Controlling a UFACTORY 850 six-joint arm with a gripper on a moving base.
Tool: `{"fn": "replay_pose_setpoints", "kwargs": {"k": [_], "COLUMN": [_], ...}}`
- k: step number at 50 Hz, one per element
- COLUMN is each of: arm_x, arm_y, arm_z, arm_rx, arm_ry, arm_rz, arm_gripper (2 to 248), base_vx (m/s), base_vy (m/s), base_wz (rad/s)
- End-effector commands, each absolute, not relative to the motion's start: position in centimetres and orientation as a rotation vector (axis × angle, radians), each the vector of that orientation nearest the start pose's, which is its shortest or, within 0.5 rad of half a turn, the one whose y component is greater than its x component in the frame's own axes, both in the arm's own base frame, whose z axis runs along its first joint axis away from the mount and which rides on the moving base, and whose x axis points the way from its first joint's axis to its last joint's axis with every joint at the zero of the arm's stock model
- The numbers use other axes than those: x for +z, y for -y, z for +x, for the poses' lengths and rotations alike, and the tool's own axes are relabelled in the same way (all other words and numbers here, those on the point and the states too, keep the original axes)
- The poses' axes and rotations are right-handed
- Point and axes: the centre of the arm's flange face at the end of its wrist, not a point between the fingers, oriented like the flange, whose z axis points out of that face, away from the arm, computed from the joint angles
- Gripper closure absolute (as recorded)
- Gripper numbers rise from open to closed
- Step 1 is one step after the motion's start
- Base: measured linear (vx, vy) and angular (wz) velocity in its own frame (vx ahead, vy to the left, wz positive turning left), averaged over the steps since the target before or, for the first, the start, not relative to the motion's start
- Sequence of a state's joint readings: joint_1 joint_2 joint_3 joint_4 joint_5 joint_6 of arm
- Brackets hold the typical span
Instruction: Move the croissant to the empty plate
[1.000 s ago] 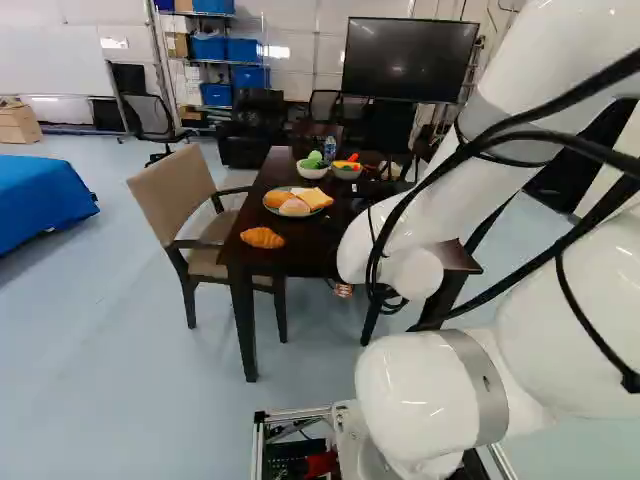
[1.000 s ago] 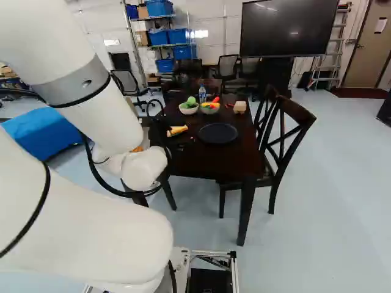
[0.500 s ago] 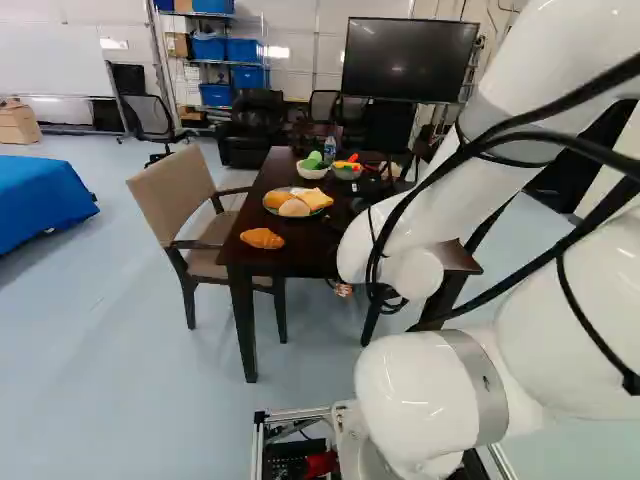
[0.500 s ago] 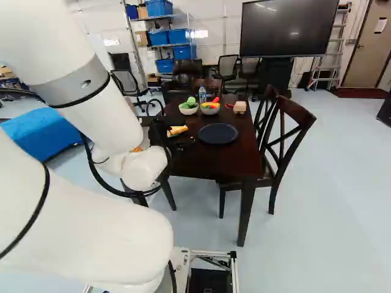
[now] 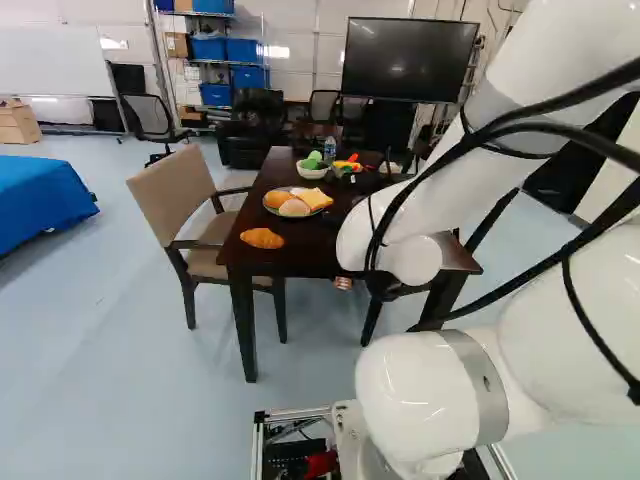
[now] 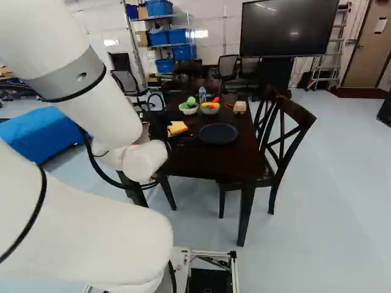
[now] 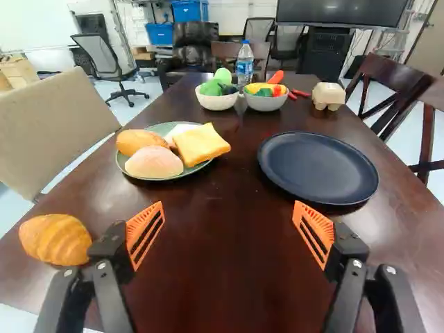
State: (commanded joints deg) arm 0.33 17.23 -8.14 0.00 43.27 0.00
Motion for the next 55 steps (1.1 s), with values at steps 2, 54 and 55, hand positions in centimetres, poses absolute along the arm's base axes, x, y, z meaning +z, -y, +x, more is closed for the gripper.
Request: {"fn": "replay_pose_setpoints", "kwargs": {"k": [2, 54, 55], "arm_x": [38.4, 42.1, 42.2], "arm_y": [-0.2, -1.4, -1.5], "arm_z": [28.8, 34.4, 34.5], "arm_rx": [-1.762, -1.562, -1.558], "arm_ry": [0.01, 0.011, 0.011], "arm_rz": [-2.596, -2.697, -2.699], "arm_gripper": [3, 3, 3], "base_vx": [0.0, 0.0, 0.0], "base_vy": [0.0, 0.0, 0.0], "base_wz": [0.0, 0.0, 0.0]}}
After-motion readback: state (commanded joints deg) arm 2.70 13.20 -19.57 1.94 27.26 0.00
